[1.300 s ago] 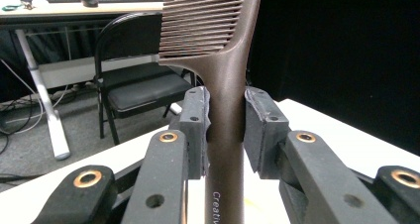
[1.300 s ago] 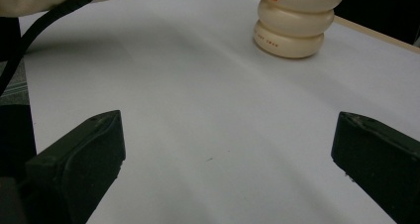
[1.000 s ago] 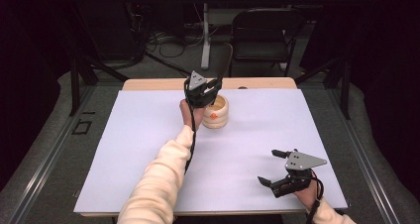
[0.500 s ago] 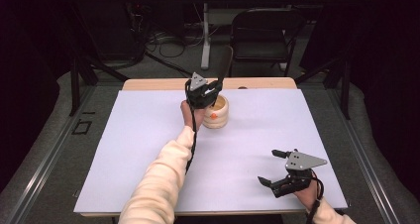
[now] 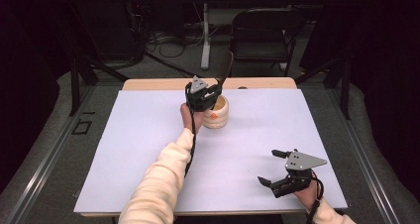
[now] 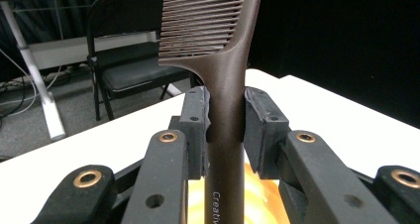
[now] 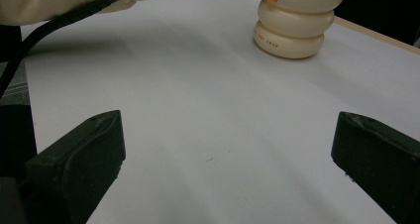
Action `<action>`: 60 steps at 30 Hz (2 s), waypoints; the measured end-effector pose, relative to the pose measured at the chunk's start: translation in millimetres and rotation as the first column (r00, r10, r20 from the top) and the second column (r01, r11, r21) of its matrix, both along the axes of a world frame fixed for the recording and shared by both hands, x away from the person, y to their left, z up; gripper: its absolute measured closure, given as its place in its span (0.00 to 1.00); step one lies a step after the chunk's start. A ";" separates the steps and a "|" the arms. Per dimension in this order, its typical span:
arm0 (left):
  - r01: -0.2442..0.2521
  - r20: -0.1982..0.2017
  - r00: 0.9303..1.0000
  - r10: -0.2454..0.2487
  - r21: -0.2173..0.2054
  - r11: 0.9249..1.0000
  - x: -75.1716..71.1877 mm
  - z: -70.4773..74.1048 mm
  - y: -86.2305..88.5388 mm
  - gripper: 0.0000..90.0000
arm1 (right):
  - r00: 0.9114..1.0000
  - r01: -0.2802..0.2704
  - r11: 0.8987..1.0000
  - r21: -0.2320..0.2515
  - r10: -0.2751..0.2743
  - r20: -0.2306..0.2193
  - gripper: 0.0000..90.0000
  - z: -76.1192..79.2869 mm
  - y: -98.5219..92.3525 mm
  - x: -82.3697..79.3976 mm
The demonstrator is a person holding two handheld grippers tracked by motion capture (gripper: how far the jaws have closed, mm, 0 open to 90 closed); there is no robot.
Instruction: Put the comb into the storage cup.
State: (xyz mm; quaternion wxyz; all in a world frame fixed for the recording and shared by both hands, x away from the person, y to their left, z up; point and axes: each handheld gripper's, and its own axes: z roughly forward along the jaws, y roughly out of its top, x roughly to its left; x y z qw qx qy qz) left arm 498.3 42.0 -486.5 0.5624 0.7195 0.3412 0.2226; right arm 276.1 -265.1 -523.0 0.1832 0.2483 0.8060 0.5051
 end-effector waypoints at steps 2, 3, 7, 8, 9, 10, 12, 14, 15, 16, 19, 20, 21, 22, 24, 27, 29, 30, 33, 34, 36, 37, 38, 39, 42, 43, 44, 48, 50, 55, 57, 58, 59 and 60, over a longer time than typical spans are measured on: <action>0.017 -0.013 1.000 -0.017 -0.002 1.000 0.8 -0.7 1.4 0.80 | 1.000 0.001 1.000 0.000 -0.001 -0.002 0.00 -0.1 0.1 0.0; 0.019 -0.013 1.000 -0.019 0.003 1.000 1.0 -1.0 1.7 0.80 | 1.000 0.001 1.000 0.000 -0.001 -0.001 0.00 0.0 0.1 -0.1; 0.026 -0.016 1.000 -0.026 0.008 1.000 1.1 -2.5 1.8 0.80 | 1.000 0.002 1.000 -0.001 -0.002 -0.001 0.00 -0.1 0.0 0.1; 0.023 -0.016 1.000 -0.023 0.007 1.000 0.9 -3.0 1.6 0.80 | 1.000 0.001 1.000 -0.001 -0.001 -0.001 0.00 -0.1 0.0 0.1; 0.027 -0.022 0.999 -0.027 0.012 1.000 0.9 -3.3 2.2 0.80 | 1.000 0.001 1.000 -0.001 -0.001 -0.002 0.00 -0.1 0.1 0.0; 0.031 -0.021 0.999 -0.031 0.008 0.999 1.3 -4.0 2.4 0.80 | 1.000 0.001 1.000 -0.001 -0.001 -0.002 0.00 -0.1 0.1 0.0; 0.028 -0.022 0.999 -0.027 0.007 1.000 1.1 -5.5 3.0 0.80 | 1.000 0.001 1.000 -0.001 -0.001 -0.001 0.00 -0.1 -0.1 0.0; 0.025 -0.027 0.999 -0.024 0.008 1.000 0.8 -7.0 3.4 0.80 | 1.000 0.001 1.000 -0.001 -0.001 0.000 0.00 -0.1 -0.1 0.0; 0.029 -0.026 0.999 -0.029 0.004 1.000 1.0 -8.1 3.5 0.80 | 1.000 0.001 1.000 -0.001 -0.001 -0.001 0.00 -0.1 -0.1 0.0; 0.030 -0.030 0.999 -0.030 0.010 0.999 0.7 -8.5 3.9 0.80 | 1.000 0.001 1.000 -0.002 -0.001 -0.002 0.00 -0.2 0.0 0.0; 0.029 -0.031 0.999 -0.028 0.012 1.000 0.1 -10.3 4.2 0.80 | 1.000 0.001 1.000 -0.002 -0.001 -0.003 0.00 -0.1 0.1 0.0; 0.030 -0.032 0.999 -0.030 0.008 1.000 0.0 -11.0 4.1 0.80 | 1.000 0.001 1.000 -0.002 -0.001 -0.003 0.00 -0.2 0.1 0.0; 0.031 -0.033 0.999 -0.031 0.008 0.999 -0.3 -11.3 4.3 0.80 | 1.000 0.001 1.000 -0.002 -0.001 -0.003 0.00 -0.2 0.1 0.0; 0.032 -0.033 0.999 -0.032 0.008 0.999 -0.4 -11.3 4.4 0.80 | 1.000 0.001 1.000 -0.002 -0.001 -0.003 0.00 -0.2 0.2 0.0; 0.038 -0.033 0.999 -0.037 0.013 0.999 -0.6 -11.3 4.6 0.80 | 1.000 0.001 1.000 -0.002 -0.001 -0.003 0.00 -0.2 0.1 0.0; 0.033 -0.028 0.999 -0.033 0.018 0.999 -0.7 -11.4 3.5 0.80 | 1.000 0.001 1.000 -0.002 -0.001 -0.003 0.00 -0.2 0.0 0.1; 0.040 -0.028 0.999 -0.040 0.024 0.999 -0.4 -11.3 3.1 0.80 | 1.000 0.001 1.000 -0.002 -0.001 -0.003 0.00 -0.2 0.0 0.1; 0.042 -0.028 0.999 -0.042 0.025 0.999 -0.4 -11.4 3.0 0.80 | 1.000 0.001 1.000 -0.002 -0.001 -0.002 0.00 -0.1 0.0 0.0; 0.047 -0.030 0.998 -0.046 0.028 0.999 -0.3 -11.6 2.6 0.80 | 1.000 0.001 1.000 -0.001 -0.001 -0.001 0.00 -0.1 -0.1 0.1; 0.048 -0.030 0.998 -0.047 0.028 0.998 -0.3 -11.6 2.5 0.80 | 1.000 0.001 1.000 -0.002 -0.001 -0.002 0.00 -0.2 -0.1 0.1; 0.045 -0.028 0.999 -0.045 0.030 0.999 -0.5 -11.9 2.2 0.80 | 1.000 0.001 1.000 -0.002 -0.001 -0.002 0.00 -0.2 0.0 0.1; 0.046 -0.029 0.999 -0.045 0.030 0.998 -0.5 -12.1 2.1 0.80 | 1.000 0.001 1.000 -0.003 -0.001 -0.002 0.00 -0.2 0.0 0.1; 0.041 -0.027 0.999 -0.040 0.033 0.999 -0.6 -12.5 1.7 0.80 | 1.000 0.001 1.000 -0.003 -0.001 -0.003 0.00 -0.2 -0.1 0.1; 0.044 -0.031 0.999 -0.043 0.039 0.998 -0.6 -12.5 1.8 0.80 | 1.000 0.001 1.000 -0.002 -0.001 -0.003 0.00 -0.1 -0.1 0.1; 0.038 -0.029 0.999 -0.037 0.039 0.999 -0.7 -13.5 0.7 0.80 | 1.000 0.000 1.000 -0.002 0.000 -0.001 0.00 -0.1 -0.2 0.1; 0.044 -0.031 0.999 -0.043 0.039 0.998 -0.5 -13.7 0.8 0.80 | 1.000 0.001 1.000 -0.002 -0.001 -0.001 0.00 -0.1 -0.2 0.1; 0.050 -0.033 0.998 -0.048 0.043 0.998 -0.3 -13.7 1.0 0.80 | 1.000 0.001 1.000 -0.002 -0.001 0.000 0.00 -0.1 -0.2 0.2; 0.053 -0.038 0.998 -0.051 0.055 0.997 -0.6 -14.2 0.7 0.80 | 1.000 0.002 1.000 -0.002 -0.002 0.000 0.00 -0.1 -0.3 0.2; 0.057 -0.039 0.998 -0.055 0.053 0.997 -0.2 -14.8 0.2 0.80 | 1.000 0.001 1.000 -0.002 -0.001 0.000 0.00 -0.1 -0.2 0.1; 0.057 -0.044 0.998 -0.054 0.063 0.996 -0.1 -15.2 -0.7 0.80 | 1.000 0.001 1.000 -0.002 -0.001 0.000 0.00 -0.1 -0.3 0.2; 0.057 -0.044 0.998 -0.054 0.061 0.996 0.1 -15.8 -0.9 0.80 | 1.000 0.002 1.000 -0.002 -0.002 0.000 0.00 -0.1 -0.3 0.2; 0.062 -0.049 0.997 -0.059 0.061 0.996 0.4 -15.9 -0.9 0.80 | 1.000 0.002 1.000 -0.002 -0.002 0.000 0.00 -0.1 -0.3 0.2; 0.061 -0.050 0.997 -0.058 0.064 0.996 0.4 -16.0 -1.0 0.80 | 1.000 0.002 1.000 -0.002 -0.002 0.000 0.00 -0.1 -0.3 0.2; 0.065 -0.054 0.997 -0.062 0.069 0.995 0.4 -16.1 -0.9 0.80 | 1.000 0.001 1.000 -0.002 -0.001 0.000 0.00 -0.1 -0.3 0.2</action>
